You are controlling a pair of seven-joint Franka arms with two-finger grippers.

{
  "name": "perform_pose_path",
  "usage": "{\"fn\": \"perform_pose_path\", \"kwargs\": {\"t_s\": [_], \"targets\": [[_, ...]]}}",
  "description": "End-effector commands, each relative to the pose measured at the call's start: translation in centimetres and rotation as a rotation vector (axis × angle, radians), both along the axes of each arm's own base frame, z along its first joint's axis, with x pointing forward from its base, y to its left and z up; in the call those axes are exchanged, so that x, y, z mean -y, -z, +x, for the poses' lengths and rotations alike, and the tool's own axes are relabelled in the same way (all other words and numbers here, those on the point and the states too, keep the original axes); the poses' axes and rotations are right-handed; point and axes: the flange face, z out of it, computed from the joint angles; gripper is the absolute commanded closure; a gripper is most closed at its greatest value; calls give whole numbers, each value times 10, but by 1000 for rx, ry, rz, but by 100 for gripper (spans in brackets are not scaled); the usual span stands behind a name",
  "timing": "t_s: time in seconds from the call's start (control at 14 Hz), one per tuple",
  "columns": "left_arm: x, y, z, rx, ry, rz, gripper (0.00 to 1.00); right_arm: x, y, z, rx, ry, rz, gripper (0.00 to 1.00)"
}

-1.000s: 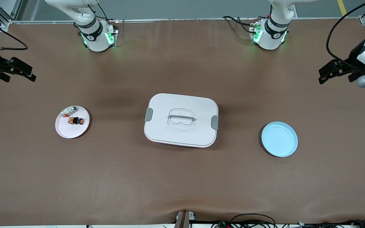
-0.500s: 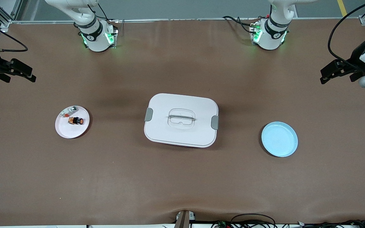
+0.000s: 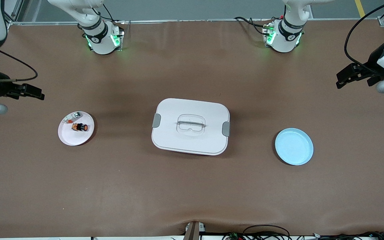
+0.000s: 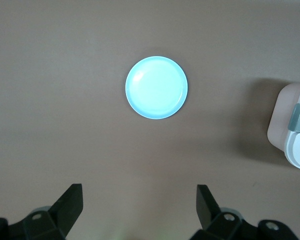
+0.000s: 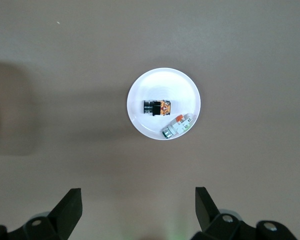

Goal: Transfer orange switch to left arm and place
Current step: 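Move the right gripper over the white plate toward the black switch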

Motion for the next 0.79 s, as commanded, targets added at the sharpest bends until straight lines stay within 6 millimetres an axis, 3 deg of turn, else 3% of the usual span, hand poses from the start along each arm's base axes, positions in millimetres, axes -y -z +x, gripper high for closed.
{"fn": "perform_pose_path", "kwargs": {"t_s": [0.0, 0.71], "targets": [[3, -4, -2, -5, 26, 0, 0, 6, 25, 3, 7, -16, -5, 0], [5, -2, -2, -8, 29, 0, 0, 31, 162, 4, 78, -52, -39, 0]]}}
